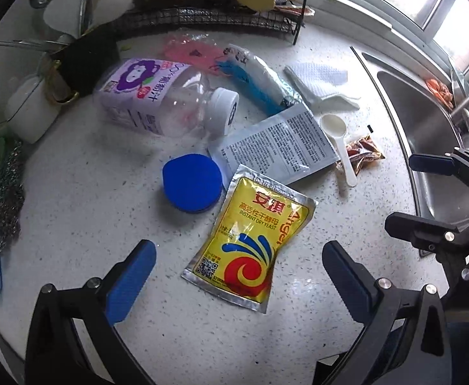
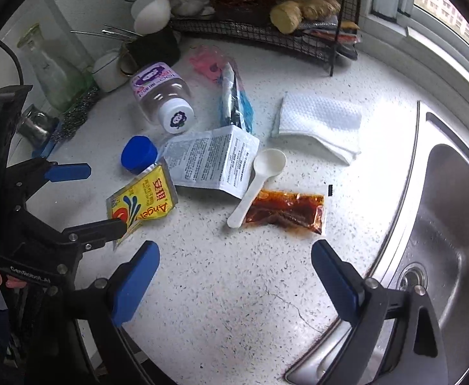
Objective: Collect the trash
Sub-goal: 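Grasp the yellow yeast packet with the left tool, then grasp the blue bottle cap with the right tool while the left tool holds the yeast packet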
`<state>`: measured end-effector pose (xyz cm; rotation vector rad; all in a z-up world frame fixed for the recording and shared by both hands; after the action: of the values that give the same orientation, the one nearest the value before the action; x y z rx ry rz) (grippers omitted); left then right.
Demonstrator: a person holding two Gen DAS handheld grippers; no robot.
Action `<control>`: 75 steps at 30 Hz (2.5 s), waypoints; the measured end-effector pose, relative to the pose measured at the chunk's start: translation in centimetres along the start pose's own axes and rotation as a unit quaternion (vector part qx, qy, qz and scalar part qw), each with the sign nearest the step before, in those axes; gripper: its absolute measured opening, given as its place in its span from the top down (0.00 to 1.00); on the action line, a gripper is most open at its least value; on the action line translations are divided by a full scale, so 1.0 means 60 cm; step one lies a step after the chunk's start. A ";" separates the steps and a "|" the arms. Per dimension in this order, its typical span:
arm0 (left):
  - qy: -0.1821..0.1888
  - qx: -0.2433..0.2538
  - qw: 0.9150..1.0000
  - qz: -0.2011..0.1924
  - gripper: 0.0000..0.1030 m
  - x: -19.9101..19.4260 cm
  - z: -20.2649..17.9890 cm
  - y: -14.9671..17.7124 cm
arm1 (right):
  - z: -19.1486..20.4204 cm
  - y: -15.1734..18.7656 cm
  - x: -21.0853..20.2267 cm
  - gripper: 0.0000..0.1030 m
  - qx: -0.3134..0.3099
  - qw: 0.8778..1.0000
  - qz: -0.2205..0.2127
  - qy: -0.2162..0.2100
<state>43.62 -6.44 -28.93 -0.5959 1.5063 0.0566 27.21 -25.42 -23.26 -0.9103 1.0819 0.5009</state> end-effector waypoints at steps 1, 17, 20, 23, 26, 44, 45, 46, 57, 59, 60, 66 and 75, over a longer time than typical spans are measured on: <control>0.006 0.008 1.000 0.003 0.00 0.009 0.002 0.000 | -0.001 0.001 0.005 0.07 0.009 1.000 0.003 0.004; 0.030 0.055 0.998 0.012 0.45 0.045 -0.021 -0.006 | -0.015 -0.008 0.023 0.07 0.041 0.999 0.002 0.030; 0.033 0.049 0.998 0.012 0.56 0.042 -0.029 -0.003 | -0.012 -0.008 0.023 0.07 0.039 0.999 0.001 0.028; 0.041 0.022 0.999 0.008 0.60 0.036 -0.031 0.002 | -0.014 -0.013 0.018 0.07 0.030 0.999 0.002 0.025; 0.044 -0.005 0.999 0.002 0.61 0.023 -0.029 0.017 | -0.012 -0.022 0.011 0.07 0.019 1.000 0.001 0.020; -0.053 -0.166 0.984 -0.040 0.61 -0.103 0.150 0.099 | 0.183 -0.093 0.074 0.14 -0.108 0.992 0.017 -0.063; -0.055 -0.175 0.982 -0.040 0.61 -0.104 0.162 0.107 | 0.194 -0.094 0.084 0.18 -0.116 0.991 0.022 -0.062; -0.057 -0.182 0.981 -0.039 0.61 -0.103 0.170 0.113 | 0.203 -0.095 0.093 0.22 -0.121 0.990 0.027 -0.064; -0.067 -0.201 0.977 -0.028 0.61 -0.085 0.207 0.128 | 0.251 -0.100 0.171 0.39 -0.159 0.986 0.042 -0.029; -0.063 -0.205 0.976 -0.028 0.61 -0.083 0.205 0.131 | 0.257 -0.099 0.180 0.44 -0.173 0.984 0.036 -0.012; -0.062 -0.207 0.976 -0.027 0.61 -0.080 0.204 0.130 | 0.260 -0.097 0.180 0.50 -0.183 0.983 0.030 -0.004; -0.063 -0.218 0.974 -0.023 0.61 -0.082 0.190 0.139 | 0.267 -0.085 0.176 0.58 -0.188 0.982 0.023 -0.010; -0.083 -0.239 0.967 -0.040 0.61 -0.119 0.100 0.120 | 0.213 -0.057 0.068 0.58 -0.187 0.981 0.015 -0.056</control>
<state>45.59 4.44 -24.89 -1.0114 1.3052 0.4073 38.23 -17.04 -23.43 -1.1807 0.9139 0.7889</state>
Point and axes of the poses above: each gripper's, at about its wrist camera, not at the fingertips, and x roughly the way its jaws point, z to its left, y to its underside, the point moved 6 cm from there along x, roughly the way its jaws point, and after that the axes turned 10 degrees about x, right-handed, at the moved point
